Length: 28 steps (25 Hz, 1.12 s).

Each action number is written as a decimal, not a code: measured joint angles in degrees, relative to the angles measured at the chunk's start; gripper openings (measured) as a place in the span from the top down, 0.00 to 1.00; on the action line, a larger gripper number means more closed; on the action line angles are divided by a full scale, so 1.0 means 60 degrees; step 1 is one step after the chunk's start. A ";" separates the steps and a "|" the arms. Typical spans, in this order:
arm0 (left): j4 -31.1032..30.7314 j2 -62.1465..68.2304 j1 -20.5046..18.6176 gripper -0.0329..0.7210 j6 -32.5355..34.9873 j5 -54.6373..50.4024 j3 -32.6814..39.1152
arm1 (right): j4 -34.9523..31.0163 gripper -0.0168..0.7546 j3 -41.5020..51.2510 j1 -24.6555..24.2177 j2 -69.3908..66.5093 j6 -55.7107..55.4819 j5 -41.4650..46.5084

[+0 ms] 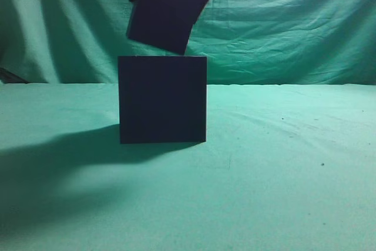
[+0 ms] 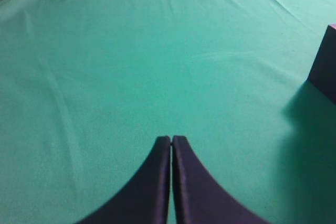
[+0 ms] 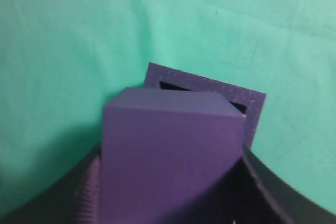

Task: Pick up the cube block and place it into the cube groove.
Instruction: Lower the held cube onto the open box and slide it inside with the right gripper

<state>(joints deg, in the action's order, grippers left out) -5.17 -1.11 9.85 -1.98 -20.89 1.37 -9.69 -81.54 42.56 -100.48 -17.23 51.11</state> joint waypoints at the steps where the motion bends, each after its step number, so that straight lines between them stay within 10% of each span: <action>1: 0.0000 0.0000 0.0000 0.96 0.0000 0.0000 0.0000 | 0.0000 0.41 0.0000 0.0000 -0.0116 -0.0146 -0.0020; 28: 0.0000 0.0000 0.0000 0.96 0.0000 0.0000 0.0000 | 0.0411 0.41 -0.0200 0.0019 -0.0351 -0.0596 0.0529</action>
<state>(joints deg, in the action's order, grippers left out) -5.17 -1.11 9.85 -1.98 -20.89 1.37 -7.22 -82.74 42.67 -102.58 -20.81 54.29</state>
